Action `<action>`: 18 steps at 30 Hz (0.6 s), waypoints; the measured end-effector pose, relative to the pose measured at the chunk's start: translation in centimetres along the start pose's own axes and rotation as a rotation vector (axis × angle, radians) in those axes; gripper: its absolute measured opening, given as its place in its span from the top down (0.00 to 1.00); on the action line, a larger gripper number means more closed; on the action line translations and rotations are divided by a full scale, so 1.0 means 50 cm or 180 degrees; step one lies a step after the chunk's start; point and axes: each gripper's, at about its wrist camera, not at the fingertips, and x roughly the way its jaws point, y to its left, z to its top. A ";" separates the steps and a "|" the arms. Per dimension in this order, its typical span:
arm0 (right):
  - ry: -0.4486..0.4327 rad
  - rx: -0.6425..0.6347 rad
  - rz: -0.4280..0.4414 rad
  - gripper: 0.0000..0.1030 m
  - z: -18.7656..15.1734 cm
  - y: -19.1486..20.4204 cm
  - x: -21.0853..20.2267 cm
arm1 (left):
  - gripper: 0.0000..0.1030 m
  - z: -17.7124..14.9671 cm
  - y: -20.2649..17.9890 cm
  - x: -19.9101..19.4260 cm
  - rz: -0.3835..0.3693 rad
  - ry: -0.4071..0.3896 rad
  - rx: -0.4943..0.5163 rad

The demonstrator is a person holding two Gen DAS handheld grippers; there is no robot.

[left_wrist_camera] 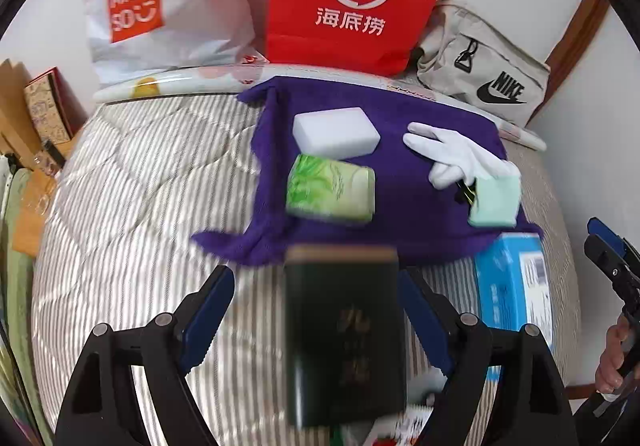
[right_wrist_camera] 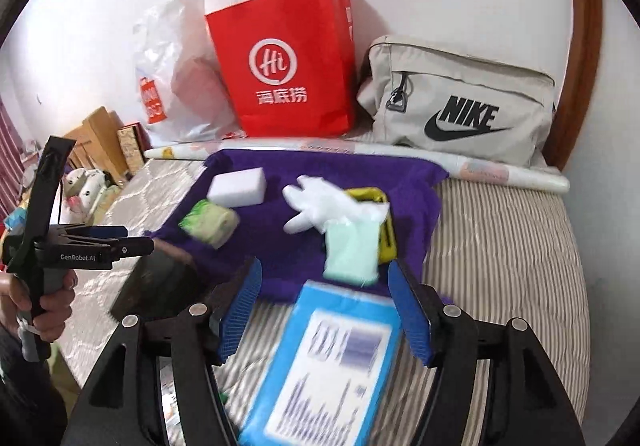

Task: Organize soft objects
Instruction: 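Release the mint cloth and green tissue pack onto the purple towel, then reach the left gripper to the white tomato-print packet and grasp it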

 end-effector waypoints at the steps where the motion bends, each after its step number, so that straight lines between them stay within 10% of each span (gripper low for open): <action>1: 0.0007 0.0019 0.0038 0.36 -0.009 0.006 -0.013 | 0.20 -0.013 0.003 -0.012 -0.0014 -0.0019 0.0001; 18: -0.0079 0.0025 0.0188 0.31 -0.193 0.063 -0.162 | 0.20 -0.252 -0.112 -0.051 -0.0189 -0.0044 0.0675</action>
